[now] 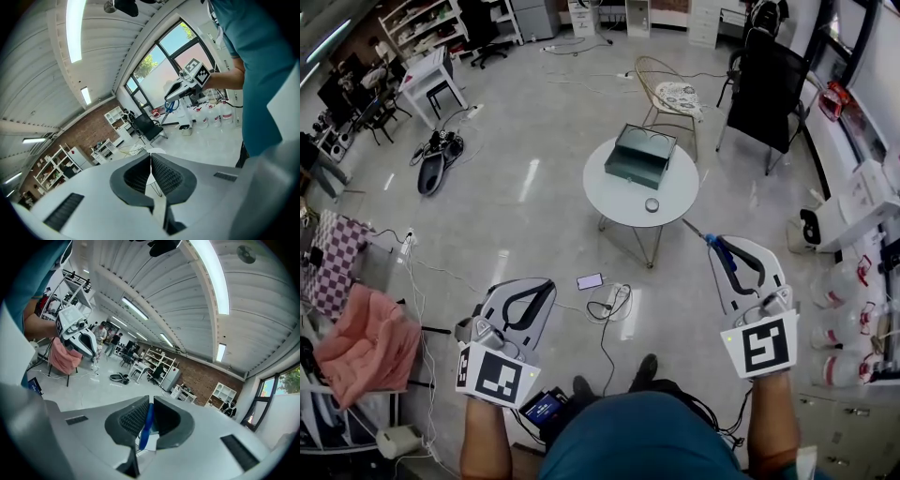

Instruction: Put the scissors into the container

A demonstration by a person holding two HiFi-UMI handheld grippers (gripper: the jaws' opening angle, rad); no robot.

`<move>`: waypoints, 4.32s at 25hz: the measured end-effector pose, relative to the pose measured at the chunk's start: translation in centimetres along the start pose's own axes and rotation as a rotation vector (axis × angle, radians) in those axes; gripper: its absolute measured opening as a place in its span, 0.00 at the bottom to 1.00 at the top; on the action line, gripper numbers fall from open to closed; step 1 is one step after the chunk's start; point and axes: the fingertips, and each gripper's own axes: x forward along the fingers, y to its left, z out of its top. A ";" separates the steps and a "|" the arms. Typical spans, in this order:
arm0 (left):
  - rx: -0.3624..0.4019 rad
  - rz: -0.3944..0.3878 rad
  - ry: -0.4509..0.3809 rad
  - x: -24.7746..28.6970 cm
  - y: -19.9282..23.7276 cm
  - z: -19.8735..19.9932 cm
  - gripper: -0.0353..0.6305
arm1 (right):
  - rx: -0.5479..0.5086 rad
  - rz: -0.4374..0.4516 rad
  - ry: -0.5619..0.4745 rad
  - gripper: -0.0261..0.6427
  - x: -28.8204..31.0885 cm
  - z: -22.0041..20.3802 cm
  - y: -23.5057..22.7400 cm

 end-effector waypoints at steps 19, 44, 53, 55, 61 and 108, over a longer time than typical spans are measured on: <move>0.019 -0.019 0.014 5.0 0.2 1.5 0.09 | 0.024 0.007 -0.001 0.12 1.7 -3.4 -3.3; 0.105 -0.186 -0.252 16.7 18.7 -3.9 0.08 | 0.038 -0.222 0.226 0.12 15.5 0.3 -5.4; 0.094 -0.216 -0.310 18.0 23.5 -5.9 0.08 | 0.019 -0.272 0.264 0.12 19.4 2.8 -5.6; 0.101 -0.216 -0.326 18.1 24.7 -6.2 0.08 | 0.017 -0.286 0.268 0.12 20.3 3.4 -5.8; 0.075 -0.195 -0.337 19.2 27.8 -7.2 0.08 | -0.001 -0.271 0.278 0.12 23.6 4.1 -6.4; -0.070 -0.139 -0.016 40.7 30.2 -15.7 0.08 | 0.105 0.079 0.346 0.12 47.8 -17.3 -15.0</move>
